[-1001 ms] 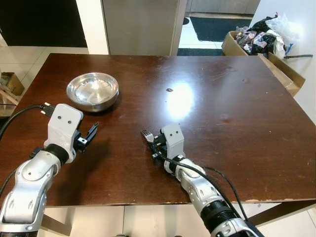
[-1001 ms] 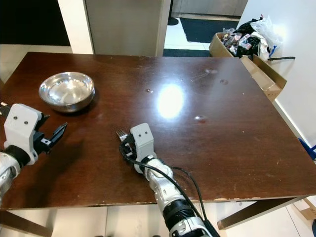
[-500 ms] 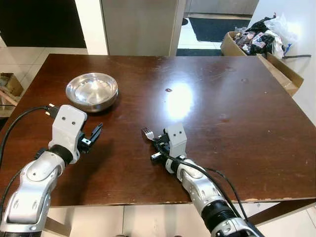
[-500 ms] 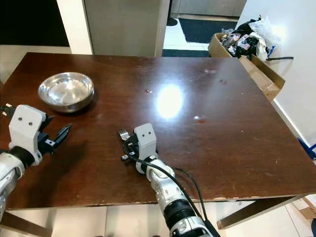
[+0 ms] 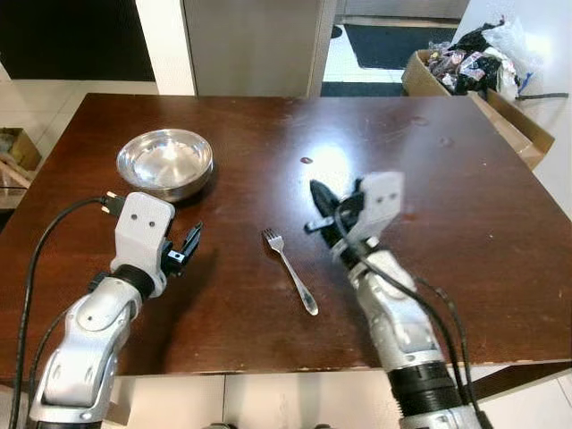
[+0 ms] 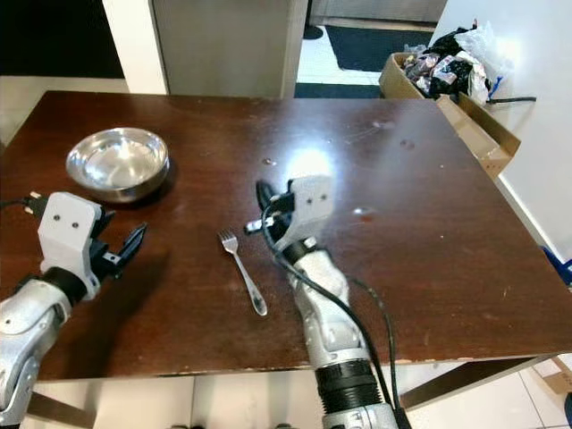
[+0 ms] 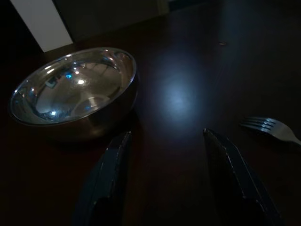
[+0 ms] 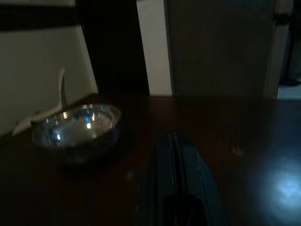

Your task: Setting the table

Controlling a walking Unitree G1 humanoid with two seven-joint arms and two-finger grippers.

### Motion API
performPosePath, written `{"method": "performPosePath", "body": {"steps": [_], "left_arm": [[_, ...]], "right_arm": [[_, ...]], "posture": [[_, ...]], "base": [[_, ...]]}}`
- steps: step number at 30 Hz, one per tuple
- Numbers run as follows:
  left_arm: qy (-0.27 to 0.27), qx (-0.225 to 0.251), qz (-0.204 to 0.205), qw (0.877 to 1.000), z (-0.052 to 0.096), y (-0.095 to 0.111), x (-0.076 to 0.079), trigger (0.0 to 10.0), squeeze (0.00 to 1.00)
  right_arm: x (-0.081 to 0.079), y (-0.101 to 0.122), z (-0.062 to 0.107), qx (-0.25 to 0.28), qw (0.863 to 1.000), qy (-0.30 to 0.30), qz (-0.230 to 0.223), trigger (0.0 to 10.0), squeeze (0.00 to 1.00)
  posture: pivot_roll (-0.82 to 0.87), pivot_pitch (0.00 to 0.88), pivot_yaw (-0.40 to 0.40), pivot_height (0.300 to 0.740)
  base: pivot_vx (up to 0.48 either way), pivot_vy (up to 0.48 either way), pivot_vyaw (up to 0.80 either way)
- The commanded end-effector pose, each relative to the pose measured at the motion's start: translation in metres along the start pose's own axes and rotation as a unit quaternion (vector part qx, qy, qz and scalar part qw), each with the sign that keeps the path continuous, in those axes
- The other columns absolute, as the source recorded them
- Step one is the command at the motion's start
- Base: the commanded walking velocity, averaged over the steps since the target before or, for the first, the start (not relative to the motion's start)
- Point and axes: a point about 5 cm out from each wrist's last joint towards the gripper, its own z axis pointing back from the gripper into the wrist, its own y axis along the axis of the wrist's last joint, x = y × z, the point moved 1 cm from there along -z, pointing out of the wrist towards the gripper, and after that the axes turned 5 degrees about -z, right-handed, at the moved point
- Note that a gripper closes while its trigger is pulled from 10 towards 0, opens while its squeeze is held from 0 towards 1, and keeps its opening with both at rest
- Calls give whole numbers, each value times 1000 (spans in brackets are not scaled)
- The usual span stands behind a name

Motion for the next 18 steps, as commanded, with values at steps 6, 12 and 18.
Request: {"method": "performPosePath", "body": {"steps": [6, 12, 18], "left_arm": [[5, -3, -2, 1000, -1, 0, 3, 10000, 0], [9, -4, -3, 1000, -1, 1, 3, 10000, 0], [20, -4, -4, 1000, 1, 2, 3, 10000, 0]], "right_arm": [[4, -50, 14, -124, 992, 2, 22, 10000, 0], [-2, -67, 5, -173, 984, 10, 37, 10000, 1000], [-9, -76, -4, -210, 977, 25, 32, 10000, 1000]], "posture": [[-4, 22, 34, 740], [8, 27, 31, 740], [56, 36, 0, 740]], "base": [[0, 0, 0], [0, 0, 0], [0, 0, 0]]}}
